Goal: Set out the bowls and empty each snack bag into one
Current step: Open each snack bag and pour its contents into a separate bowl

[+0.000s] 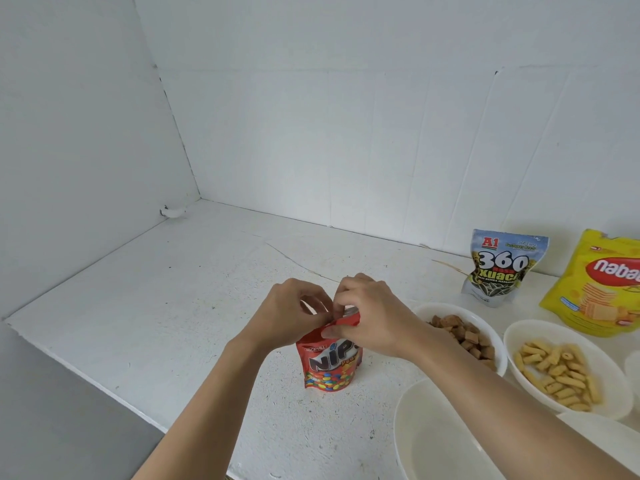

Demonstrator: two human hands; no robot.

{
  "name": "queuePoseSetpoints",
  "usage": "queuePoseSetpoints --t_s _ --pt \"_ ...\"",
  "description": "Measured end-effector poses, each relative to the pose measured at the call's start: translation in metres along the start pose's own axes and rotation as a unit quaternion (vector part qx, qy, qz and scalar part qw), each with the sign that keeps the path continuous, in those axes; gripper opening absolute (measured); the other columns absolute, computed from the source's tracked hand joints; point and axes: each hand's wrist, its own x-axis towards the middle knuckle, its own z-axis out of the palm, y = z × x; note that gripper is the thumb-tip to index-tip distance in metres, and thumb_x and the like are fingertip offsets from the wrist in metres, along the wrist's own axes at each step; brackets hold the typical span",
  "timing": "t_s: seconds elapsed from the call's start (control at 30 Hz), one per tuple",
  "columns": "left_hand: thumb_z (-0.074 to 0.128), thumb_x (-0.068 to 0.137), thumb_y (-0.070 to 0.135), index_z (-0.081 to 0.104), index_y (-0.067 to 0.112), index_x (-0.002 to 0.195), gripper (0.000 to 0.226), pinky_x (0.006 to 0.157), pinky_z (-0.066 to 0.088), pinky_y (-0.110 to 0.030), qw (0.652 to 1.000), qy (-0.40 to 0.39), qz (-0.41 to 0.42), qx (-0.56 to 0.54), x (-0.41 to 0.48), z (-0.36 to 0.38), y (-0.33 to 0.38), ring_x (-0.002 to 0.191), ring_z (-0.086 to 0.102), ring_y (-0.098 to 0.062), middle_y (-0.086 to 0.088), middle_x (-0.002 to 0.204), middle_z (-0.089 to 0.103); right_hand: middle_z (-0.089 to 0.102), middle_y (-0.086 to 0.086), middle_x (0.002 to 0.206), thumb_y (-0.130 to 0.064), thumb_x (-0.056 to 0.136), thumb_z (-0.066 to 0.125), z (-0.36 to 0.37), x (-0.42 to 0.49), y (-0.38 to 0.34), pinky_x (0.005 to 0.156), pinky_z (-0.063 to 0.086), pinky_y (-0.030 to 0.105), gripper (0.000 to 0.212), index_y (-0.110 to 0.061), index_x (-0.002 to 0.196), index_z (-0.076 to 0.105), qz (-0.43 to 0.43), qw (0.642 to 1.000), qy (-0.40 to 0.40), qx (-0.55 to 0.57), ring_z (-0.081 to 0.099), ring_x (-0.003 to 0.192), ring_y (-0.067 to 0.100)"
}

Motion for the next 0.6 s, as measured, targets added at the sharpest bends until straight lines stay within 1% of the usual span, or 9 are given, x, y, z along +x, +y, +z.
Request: queuePoseSetpoints --t_s 0.03,0.1,0.2,0.3,0.4,0.47,0.53,0.6 --pt "0.079 0.085 0.026 0.078 0.029 0.087 0.003 0.061 0.055 -0.012 1.000 -0.005 -0.004 -0.009 0.001 0.000 0.000 0.075 0.070 0.007 0.014 0.084 0.077 0.056 -0.016 0.096 -0.050 0.080 0.079 -0.001 -0.001 0.002 0.094 0.038 0.035 0.028 -0.024 0.086 0.070 0.000 1.000 0.003 -0.005 0.043 0.099 0.005" --pt "0.078 0.085 0.028 0.077 0.027 0.092 0.007 0.064 0.058 -0.016 1.000 -0.019 -0.010 -0.014 0.001 0.000 0.000 0.075 0.072 0.002 0.013 0.084 0.077 0.055 -0.016 0.100 -0.048 0.080 0.078 -0.002 -0.002 0.004 0.093 0.034 0.035 0.027 -0.024 0.092 0.072 -0.007 0.999 -0.004 -0.032 0.039 0.102 0.005" --pt "0.076 0.085 0.024 0.076 0.025 0.091 0.007 0.066 0.059 -0.019 0.999 -0.037 0.009 -0.007 0.000 -0.001 0.005 0.071 0.070 -0.002 0.009 0.078 0.074 0.054 -0.016 0.103 -0.044 0.082 0.077 -0.003 -0.003 0.006 0.088 0.027 0.034 0.023 -0.025 0.095 0.073 -0.018 0.997 -0.012 -0.071 0.036 0.105 0.007" --pt "0.075 0.084 0.017 0.073 0.024 0.084 0.007 0.061 0.059 -0.024 1.000 -0.013 0.021 -0.005 -0.002 0.000 0.008 0.063 0.068 -0.006 0.009 0.065 0.067 0.055 -0.017 0.099 -0.040 0.085 0.075 -0.004 -0.004 0.006 0.092 0.031 0.037 0.019 -0.024 0.095 0.072 -0.017 0.998 -0.014 -0.062 0.039 0.104 0.009" --pt "0.071 0.084 0.014 0.071 0.027 0.079 0.014 0.064 0.061 -0.034 0.998 0.030 0.022 0.041 -0.003 0.000 0.005 0.063 0.067 -0.009 0.011 0.062 0.066 0.055 -0.017 0.097 -0.037 0.088 0.074 -0.010 -0.008 0.010 0.096 0.033 0.040 0.014 -0.028 0.086 0.064 -0.017 0.998 -0.045 -0.044 0.040 0.101 0.007" --pt "0.067 0.084 0.012 0.072 0.029 0.077 0.020 0.069 0.060 -0.038 0.997 0.045 0.006 0.061 -0.002 -0.003 0.001 0.067 0.066 -0.009 0.010 0.068 0.068 0.054 -0.019 0.097 -0.035 0.089 0.074 -0.013 -0.011 0.013 0.096 0.034 0.040 0.016 -0.028 0.083 0.059 -0.019 0.997 -0.065 -0.039 0.039 0.099 0.005" --pt "0.066 0.087 0.012 0.071 0.034 0.076 0.024 0.075 0.059 -0.039 0.996 0.039 -0.005 0.078 -0.002 -0.005 0.002 0.078 0.063 -0.009 0.011 0.082 0.067 0.054 -0.018 0.097 -0.032 0.089 0.074 -0.012 -0.013 0.012 0.096 0.037 0.040 0.015 -0.027 0.085 0.060 -0.022 0.997 -0.067 -0.031 0.040 0.097 0.005" --pt "0.063 0.089 0.013 0.071 0.036 0.080 0.026 0.076 0.057 -0.034 0.997 0.011 -0.012 0.077 -0.002 -0.007 0.008 0.082 0.062 -0.008 0.011 0.093 0.065 0.054 -0.016 0.096 -0.030 0.088 0.073 -0.008 -0.014 0.009 0.095 0.041 0.041 0.011 -0.025 0.088 0.063 -0.025 0.998 -0.044 -0.024 0.042 0.097 0.007"
